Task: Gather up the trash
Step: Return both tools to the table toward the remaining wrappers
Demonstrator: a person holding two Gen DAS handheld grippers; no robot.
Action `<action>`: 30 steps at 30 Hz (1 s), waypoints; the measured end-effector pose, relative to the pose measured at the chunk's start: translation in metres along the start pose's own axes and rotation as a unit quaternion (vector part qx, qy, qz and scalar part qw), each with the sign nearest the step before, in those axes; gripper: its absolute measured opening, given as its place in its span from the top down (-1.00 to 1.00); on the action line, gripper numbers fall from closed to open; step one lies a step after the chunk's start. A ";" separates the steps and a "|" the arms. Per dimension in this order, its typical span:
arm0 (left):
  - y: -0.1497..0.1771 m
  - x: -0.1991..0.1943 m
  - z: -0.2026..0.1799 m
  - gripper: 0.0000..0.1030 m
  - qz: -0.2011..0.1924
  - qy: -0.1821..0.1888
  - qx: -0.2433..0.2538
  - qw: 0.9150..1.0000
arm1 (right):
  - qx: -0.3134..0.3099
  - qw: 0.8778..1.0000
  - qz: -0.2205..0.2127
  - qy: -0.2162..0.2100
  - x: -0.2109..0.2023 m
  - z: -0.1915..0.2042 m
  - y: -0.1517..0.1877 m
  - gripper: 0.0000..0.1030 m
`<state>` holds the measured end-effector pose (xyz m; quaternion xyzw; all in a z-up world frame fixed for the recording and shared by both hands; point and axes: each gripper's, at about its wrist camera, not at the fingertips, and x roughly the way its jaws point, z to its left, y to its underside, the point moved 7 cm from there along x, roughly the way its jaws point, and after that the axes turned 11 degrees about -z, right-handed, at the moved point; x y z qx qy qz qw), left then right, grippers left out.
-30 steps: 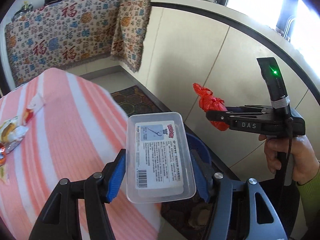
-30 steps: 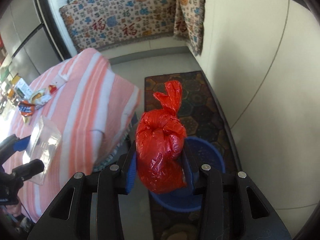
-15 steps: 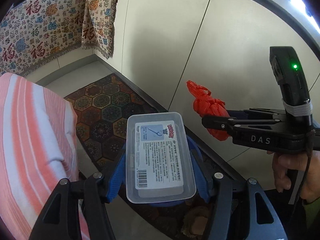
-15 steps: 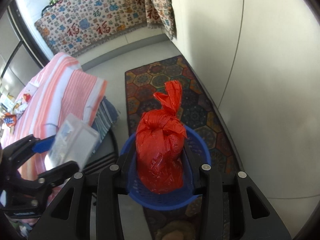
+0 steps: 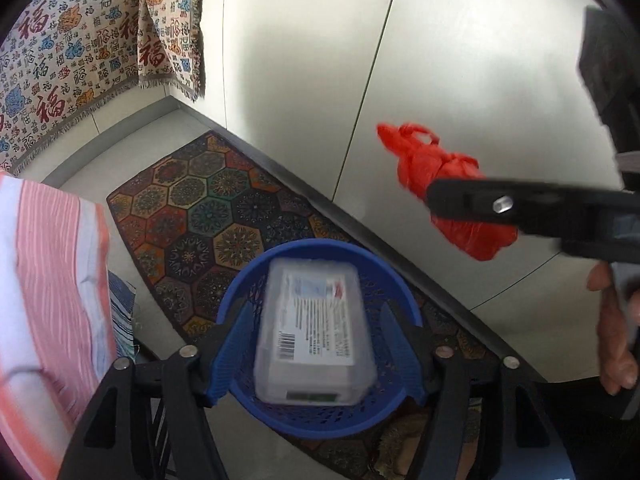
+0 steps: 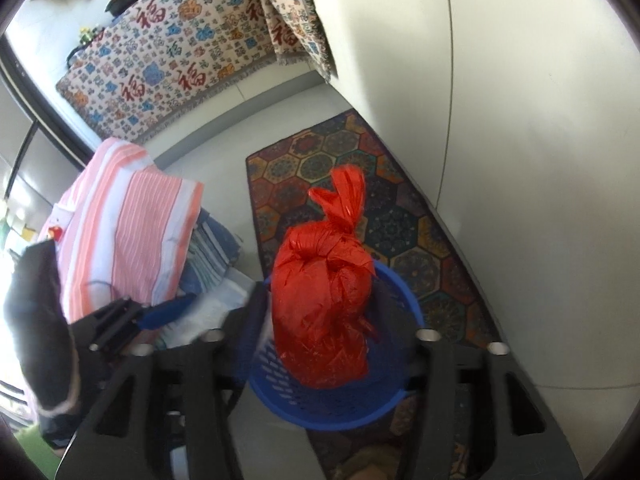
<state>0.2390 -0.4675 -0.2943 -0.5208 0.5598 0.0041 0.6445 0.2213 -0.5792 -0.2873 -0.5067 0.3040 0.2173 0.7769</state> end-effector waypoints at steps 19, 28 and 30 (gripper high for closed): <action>0.025 -0.187 0.062 -0.33 -0.097 -0.094 -0.069 0.988 | -0.092 0.993 -0.080 0.012 -0.025 0.068 -0.013 -0.62; 0.124 -0.297 0.205 -0.33 -0.086 -0.240 -0.137 0.957 | -0.267 0.959 -0.084 -0.039 -0.014 0.208 0.045 -0.74; 0.145 -0.317 0.239 -0.33 -0.081 -0.266 -0.157 0.948 | -0.277 0.955 -0.079 -0.072 -0.018 0.245 0.062 -0.74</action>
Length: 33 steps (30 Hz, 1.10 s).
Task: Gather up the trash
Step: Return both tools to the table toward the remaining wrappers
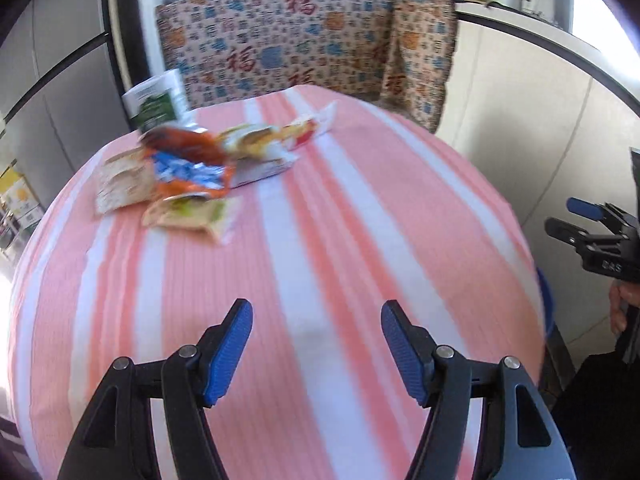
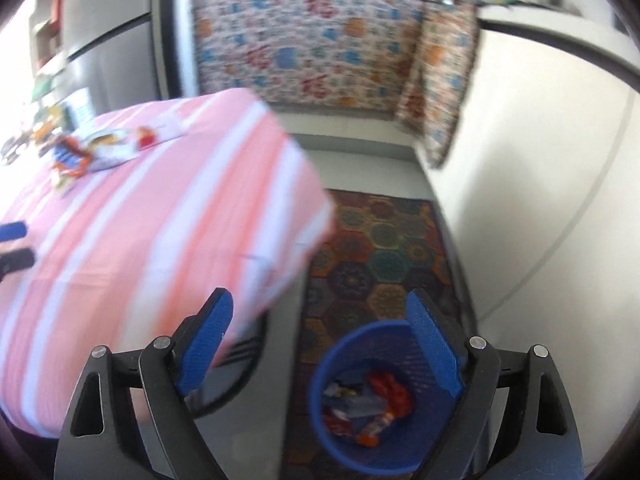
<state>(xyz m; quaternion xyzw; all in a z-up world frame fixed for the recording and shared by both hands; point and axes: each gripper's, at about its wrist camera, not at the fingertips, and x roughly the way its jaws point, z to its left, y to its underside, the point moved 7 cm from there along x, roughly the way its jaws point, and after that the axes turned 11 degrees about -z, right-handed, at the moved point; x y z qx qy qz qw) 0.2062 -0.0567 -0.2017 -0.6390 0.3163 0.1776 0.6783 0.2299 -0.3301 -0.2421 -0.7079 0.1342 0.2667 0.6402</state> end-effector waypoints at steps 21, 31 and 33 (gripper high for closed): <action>-0.009 0.026 0.126 -0.63 -0.003 -0.036 -0.055 0.998 | -0.024 0.995 0.068 -0.070 0.079 0.202 -0.009 -0.98; -0.069 0.063 0.093 -0.63 -0.011 -0.097 -0.091 0.991 | -0.021 0.995 0.064 -0.076 0.083 0.200 -0.015 -0.99; -0.058 0.077 0.094 -0.63 0.010 -0.112 -0.095 0.989 | -0.017 0.995 0.064 -0.079 0.084 0.199 -0.015 -0.99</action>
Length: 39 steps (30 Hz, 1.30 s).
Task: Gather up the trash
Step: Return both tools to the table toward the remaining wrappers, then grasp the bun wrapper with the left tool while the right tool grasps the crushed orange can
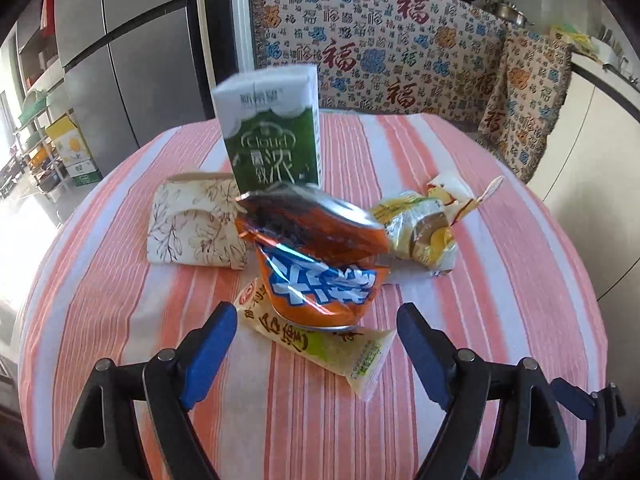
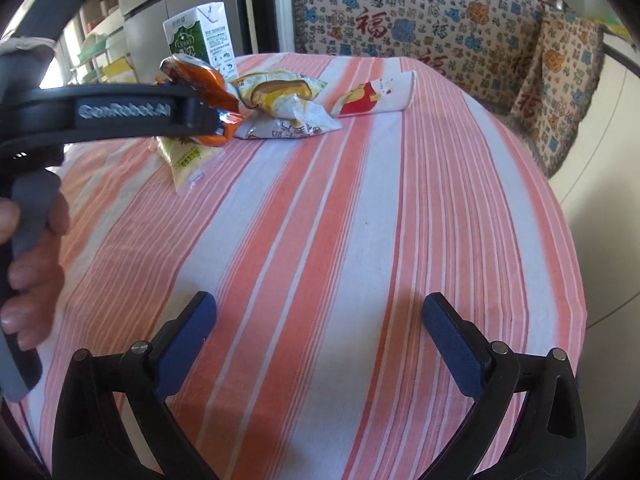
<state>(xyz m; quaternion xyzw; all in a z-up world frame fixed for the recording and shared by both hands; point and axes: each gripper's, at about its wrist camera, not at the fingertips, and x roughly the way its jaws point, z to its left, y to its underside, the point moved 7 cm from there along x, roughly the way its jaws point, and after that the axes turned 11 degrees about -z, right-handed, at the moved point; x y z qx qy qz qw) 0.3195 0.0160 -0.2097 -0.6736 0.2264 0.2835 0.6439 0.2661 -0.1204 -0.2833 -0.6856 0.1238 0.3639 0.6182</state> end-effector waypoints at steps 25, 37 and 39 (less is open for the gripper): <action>0.021 0.005 0.053 -0.62 0.019 0.030 -0.013 0.999 | -0.005 1.000 -0.003 0.008 0.001 0.004 0.002 -0.98; 0.019 -0.042 0.095 -0.63 -0.005 0.096 -0.039 0.995 | -0.006 1.000 -0.004 0.009 0.001 0.004 0.001 -0.99; 0.010 -0.034 0.079 -0.63 -0.009 0.098 -0.052 0.994 | -0.006 1.000 -0.005 0.009 0.001 0.004 0.001 -0.99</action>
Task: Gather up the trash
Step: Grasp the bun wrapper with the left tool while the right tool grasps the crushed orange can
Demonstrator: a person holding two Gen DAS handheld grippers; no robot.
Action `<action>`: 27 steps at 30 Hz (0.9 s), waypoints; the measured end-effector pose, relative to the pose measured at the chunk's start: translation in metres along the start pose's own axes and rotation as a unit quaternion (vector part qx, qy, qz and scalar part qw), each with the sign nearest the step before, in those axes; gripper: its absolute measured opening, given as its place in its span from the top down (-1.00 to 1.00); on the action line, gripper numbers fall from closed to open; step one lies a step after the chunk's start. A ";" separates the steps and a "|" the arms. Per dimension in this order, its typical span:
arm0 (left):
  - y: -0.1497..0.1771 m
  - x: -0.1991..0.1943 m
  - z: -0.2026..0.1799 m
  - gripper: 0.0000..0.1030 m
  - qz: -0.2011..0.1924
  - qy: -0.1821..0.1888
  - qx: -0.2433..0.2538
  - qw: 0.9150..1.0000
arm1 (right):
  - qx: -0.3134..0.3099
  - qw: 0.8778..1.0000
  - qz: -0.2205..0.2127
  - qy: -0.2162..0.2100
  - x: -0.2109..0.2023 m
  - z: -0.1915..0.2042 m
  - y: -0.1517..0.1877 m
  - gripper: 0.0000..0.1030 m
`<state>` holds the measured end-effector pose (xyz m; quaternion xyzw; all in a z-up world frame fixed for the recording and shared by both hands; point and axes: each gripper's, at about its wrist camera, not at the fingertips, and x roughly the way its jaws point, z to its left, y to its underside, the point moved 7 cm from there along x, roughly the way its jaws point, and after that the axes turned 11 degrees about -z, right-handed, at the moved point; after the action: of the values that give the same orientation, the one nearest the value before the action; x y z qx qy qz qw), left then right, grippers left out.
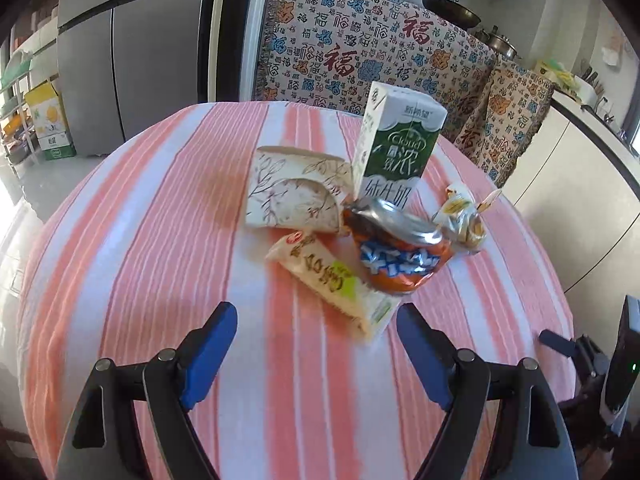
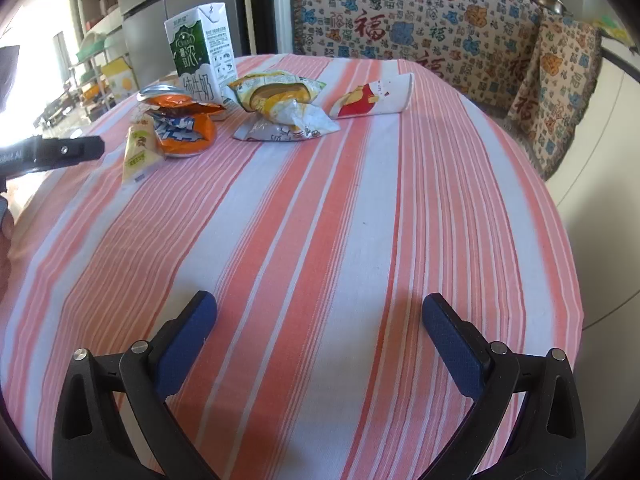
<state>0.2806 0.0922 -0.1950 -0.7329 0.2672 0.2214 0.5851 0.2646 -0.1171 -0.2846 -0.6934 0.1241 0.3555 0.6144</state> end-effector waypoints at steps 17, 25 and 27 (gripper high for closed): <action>0.022 -0.015 0.006 0.56 0.059 0.021 0.110 0.992 | -0.001 1.000 -0.001 0.002 -0.001 0.000 0.000 -0.98; 0.038 -0.022 0.010 -0.17 0.047 0.018 0.130 0.990 | 0.006 1.000 -0.007 -0.029 -0.005 0.005 -0.001 -0.98; 0.044 -0.015 0.010 -0.23 0.042 -0.001 0.141 0.989 | 0.022 0.997 -0.006 -0.079 -0.008 0.018 -0.003 -0.98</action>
<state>0.2403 0.0969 -0.2197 -0.6306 0.3264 0.2065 0.6731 0.2546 -0.1020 -0.2768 -0.6504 0.0787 0.4028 0.6392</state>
